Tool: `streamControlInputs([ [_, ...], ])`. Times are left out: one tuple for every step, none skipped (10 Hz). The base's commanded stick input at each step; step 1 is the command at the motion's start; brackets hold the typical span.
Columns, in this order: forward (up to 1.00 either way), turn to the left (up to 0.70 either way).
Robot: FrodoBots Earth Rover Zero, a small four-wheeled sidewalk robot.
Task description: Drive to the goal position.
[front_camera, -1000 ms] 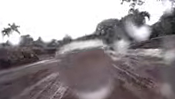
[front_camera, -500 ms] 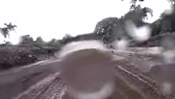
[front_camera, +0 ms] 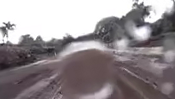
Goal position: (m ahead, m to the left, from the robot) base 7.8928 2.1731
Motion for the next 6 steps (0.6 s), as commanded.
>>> streamControlInputs([
  [0.85, 0.0],
  [0.85, 0.0],
  [0.85, 0.0],
  [0.85, 0.0],
  [0.85, 0.0],
  [0.85, 0.0],
])
